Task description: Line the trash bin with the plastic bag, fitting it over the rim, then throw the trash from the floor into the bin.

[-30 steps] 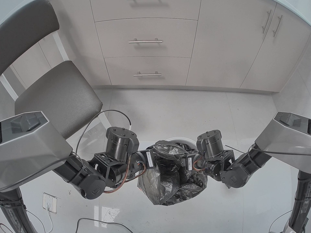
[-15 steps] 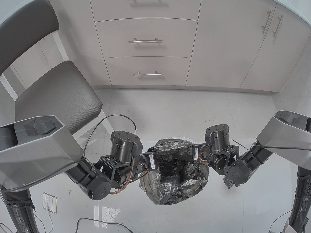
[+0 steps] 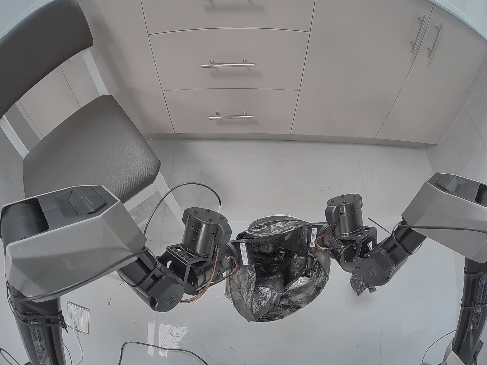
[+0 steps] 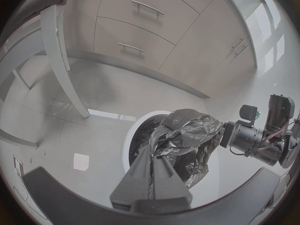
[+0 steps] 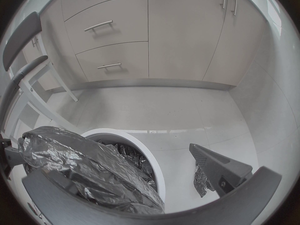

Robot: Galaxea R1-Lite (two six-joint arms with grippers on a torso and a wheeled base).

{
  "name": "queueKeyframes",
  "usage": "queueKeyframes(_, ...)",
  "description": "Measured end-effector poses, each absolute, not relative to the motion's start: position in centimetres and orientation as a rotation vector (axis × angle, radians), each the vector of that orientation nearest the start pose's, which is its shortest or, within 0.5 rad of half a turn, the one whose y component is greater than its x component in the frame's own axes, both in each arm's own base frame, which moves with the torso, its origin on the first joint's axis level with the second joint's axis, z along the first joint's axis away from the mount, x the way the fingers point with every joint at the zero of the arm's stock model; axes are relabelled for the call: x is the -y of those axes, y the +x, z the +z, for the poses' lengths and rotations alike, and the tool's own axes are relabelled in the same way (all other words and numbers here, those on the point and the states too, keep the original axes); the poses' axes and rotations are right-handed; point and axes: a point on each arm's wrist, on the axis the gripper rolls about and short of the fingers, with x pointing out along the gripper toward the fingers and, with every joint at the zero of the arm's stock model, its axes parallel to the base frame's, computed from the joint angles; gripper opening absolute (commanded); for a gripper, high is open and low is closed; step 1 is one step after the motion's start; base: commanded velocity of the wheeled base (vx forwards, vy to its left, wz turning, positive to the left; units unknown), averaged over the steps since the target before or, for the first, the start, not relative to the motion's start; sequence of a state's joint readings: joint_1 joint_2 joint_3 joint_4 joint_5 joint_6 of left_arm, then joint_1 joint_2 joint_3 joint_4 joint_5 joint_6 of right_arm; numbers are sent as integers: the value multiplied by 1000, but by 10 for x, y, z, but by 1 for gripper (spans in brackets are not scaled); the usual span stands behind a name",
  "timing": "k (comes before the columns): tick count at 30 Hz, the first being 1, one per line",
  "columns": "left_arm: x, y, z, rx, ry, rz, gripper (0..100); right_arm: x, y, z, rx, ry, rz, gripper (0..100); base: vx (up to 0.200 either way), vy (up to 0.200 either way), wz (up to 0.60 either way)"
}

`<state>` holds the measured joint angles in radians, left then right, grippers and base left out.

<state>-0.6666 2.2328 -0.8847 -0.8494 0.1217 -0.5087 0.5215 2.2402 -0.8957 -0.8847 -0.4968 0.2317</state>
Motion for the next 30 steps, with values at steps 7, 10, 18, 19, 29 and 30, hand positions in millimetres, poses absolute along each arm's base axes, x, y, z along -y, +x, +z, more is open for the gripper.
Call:
queueKeyframes(7,241,310,29,-588,-293,-401,0,-180,346,36,-372,15,-42,100,0,0,0)
queueKeyframes(10,242,314,28,-583,-288,-402,0,-178,349,35,-358,20,-51,100,0,0,0)
queueKeyframes(18,247,331,25,-552,-273,-397,0,-170,358,28,-352,26,-76,100,0,0,0)
queueKeyframes(19,248,334,25,-544,-276,-396,0,-169,359,27,-352,27,-78,100,0,0,0)
queueKeyframes(29,253,350,19,-557,-269,-379,0,-162,369,28,-338,40,-98,100,0,0,0)
queueKeyframes(30,253,352,20,-553,-272,-377,0,-161,372,28,-335,43,-100,100,0,0,0)
